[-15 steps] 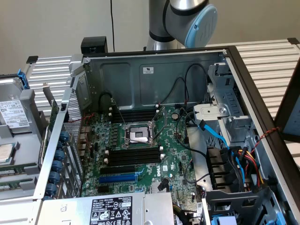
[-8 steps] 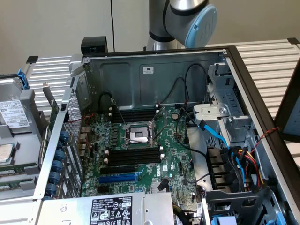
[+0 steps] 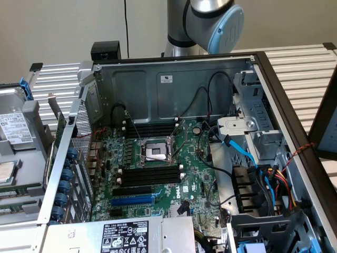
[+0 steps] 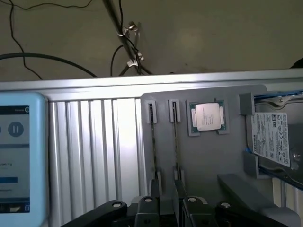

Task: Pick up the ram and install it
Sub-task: 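Pick up the ram and move it above insertion slot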

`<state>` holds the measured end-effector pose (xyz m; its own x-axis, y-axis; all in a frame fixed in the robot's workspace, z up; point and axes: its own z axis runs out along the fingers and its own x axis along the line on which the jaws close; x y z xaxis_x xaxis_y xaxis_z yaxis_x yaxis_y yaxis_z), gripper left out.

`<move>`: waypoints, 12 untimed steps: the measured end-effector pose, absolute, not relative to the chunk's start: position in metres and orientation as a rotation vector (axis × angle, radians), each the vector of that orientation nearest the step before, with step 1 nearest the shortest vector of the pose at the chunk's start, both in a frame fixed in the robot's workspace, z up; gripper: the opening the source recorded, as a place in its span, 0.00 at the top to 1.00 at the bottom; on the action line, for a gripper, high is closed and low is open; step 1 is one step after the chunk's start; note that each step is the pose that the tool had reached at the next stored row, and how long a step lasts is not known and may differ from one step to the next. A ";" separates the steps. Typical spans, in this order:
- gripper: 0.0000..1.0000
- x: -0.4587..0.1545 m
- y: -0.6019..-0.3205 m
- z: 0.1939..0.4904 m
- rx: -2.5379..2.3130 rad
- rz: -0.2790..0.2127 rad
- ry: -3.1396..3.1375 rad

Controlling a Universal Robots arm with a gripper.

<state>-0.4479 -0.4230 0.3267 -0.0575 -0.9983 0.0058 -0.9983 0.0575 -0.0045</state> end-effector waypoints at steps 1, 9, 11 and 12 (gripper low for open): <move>0.74 -0.448 -0.423 0.325 2.156 0.011 -2.284; 0.74 -0.456 -0.423 0.310 2.156 0.011 -2.283; 0.74 -0.456 -0.423 0.307 2.156 0.011 -2.283; 0.74 -0.456 -0.423 0.305 2.156 0.011 -2.283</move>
<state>-0.4561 -0.4230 0.3050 -0.0574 -0.9983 0.0059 -0.9983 0.0574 -0.0044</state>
